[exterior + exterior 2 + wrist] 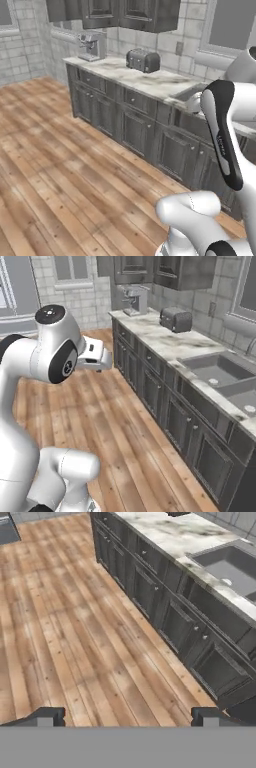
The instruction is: Retrieve the tupperware and aluminum foil from the cabinet and place them on the dining counter near the plate with carrot and steak to prepare for storing leftovers.
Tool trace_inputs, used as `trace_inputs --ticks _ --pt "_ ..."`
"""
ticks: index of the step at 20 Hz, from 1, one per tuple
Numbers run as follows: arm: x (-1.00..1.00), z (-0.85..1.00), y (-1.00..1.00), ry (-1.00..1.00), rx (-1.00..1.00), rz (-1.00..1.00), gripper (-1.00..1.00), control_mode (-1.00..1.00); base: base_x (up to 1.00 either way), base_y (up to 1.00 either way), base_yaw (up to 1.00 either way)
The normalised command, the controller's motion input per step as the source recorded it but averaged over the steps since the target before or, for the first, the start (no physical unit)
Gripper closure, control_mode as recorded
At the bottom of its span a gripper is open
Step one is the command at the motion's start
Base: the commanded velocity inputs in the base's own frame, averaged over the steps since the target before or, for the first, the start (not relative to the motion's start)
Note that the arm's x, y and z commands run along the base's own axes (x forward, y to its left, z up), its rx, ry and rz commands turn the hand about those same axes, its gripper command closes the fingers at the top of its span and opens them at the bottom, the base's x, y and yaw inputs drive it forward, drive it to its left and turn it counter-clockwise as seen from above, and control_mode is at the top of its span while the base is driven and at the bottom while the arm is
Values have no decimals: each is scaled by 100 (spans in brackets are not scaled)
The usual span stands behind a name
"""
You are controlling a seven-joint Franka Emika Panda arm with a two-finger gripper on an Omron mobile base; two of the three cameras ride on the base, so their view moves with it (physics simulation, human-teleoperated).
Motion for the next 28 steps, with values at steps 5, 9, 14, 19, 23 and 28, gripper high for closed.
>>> trace_inputs --ticks 5,9,14,19,23,28 --pt "0 0 0 0 0 0 -100 100 100 61 15" --pt "0 0 0 0 0 0 -100 100 100 65 0" --pt "0 0 0 0 0 0 -100 100 100 68 -6" --pt "0 0 0 0 0 0 -100 100 100 81 -19" --pt "0 0 0 0 0 0 -100 100 100 84 -25" --pt "0 0 0 0 0 0 -100 100 100 77 -35"
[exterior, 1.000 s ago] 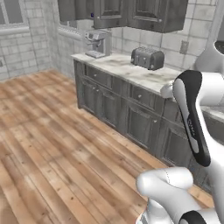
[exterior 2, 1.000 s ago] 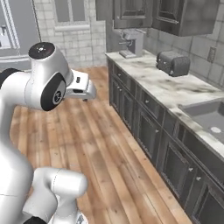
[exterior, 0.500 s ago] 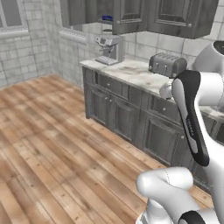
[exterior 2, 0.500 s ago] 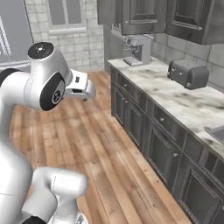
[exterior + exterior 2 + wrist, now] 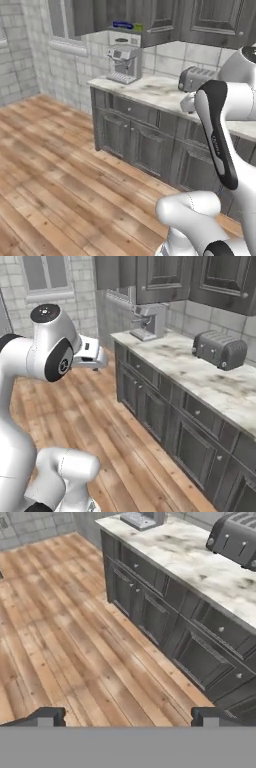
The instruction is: Retrieve the tupperware and aluminum foil from the cabinet and place them on the dining counter near the plate with carrot and steak to prepare for storing leftovers.
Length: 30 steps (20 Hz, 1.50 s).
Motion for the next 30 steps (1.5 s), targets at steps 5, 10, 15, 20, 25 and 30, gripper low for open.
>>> trace_inputs --ticks 5,10,15,20,25,30 --pt "0 0 0 0 0 0 -100 100 100 79 -49" --pt "0 0 0 0 0 0 -100 100 100 85 -53" --pt "0 0 0 0 0 0 -100 100 100 99 -41" --pt "0 0 0 0 0 0 -100 100 93 90 -29" --pt "0 0 0 0 0 0 -100 100 81 59 -26" --pt "0 0 0 0 0 0 -100 100 72 39 -30"
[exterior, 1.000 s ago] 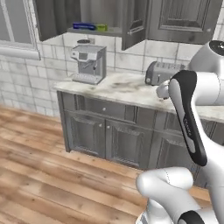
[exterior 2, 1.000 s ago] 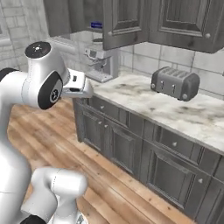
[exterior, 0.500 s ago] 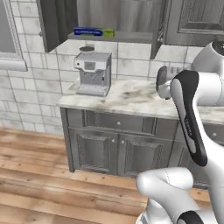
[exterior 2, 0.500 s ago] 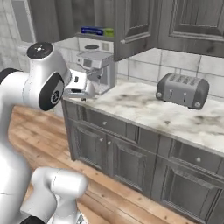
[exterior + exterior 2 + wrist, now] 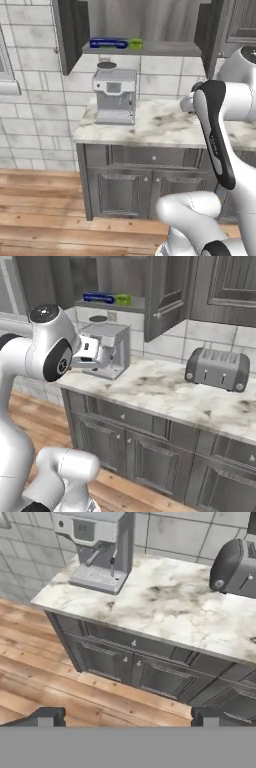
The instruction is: Retrieve the tupperware and aluminum foil from the cabinet and place them on the dining counter near the plate with carrot and steak to prepare for storing leftovers.
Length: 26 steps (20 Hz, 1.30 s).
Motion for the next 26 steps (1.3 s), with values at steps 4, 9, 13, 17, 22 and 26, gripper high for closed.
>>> trace_inputs --ticks 4,9,13,17,22,26 --pt "0 0 0 0 0 0 -100 100 68 36 -32" --pt "0 0 0 0 0 0 -100 100 65 41 -31" --pt "0 0 0 0 0 0 -100 100 65 35 -29" --pt "0 0 0 0 0 0 -100 100 82 9 -16" --pt "0 0 0 0 0 0 -100 100 94 0 -3" --pt "0 0 0 0 0 0 -100 100 83 9 5"
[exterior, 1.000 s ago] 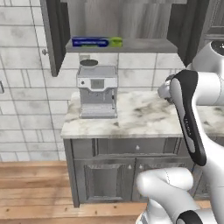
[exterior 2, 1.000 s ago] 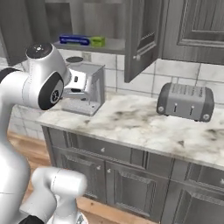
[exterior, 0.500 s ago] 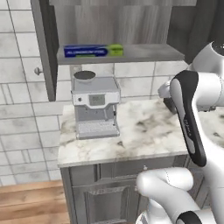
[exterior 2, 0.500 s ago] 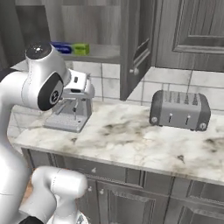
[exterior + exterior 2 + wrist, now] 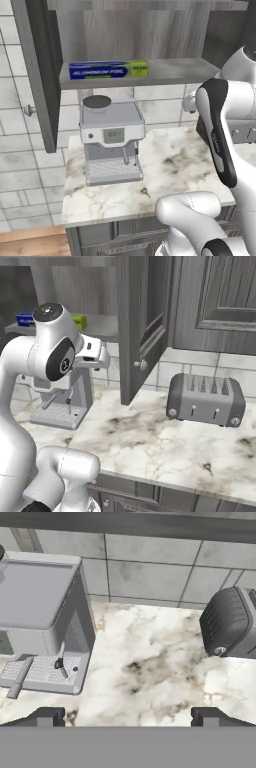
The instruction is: Retrieve the tupperware and aluminum foil from the cabinet and place them on the dining counter near the plate with carrot and steak to prepare for storing leftovers.
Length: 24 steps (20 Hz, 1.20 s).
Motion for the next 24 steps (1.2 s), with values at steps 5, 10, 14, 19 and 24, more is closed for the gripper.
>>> trace_inputs --ticks 5,10,14,19,24 --pt "12 0 5 0 0 0 -100 -100 52 27 7" --pt "22 0 4 0 0 0 -100 -100 0 0 0" --pt "4 0 47 -2 -5 3 -100 -100 0 0 0" --pt "2 5 50 -7 -9 16 -100 -100 0 0 0" --pt "25 14 8 -7 0 19 -100 -100 0 0 0"
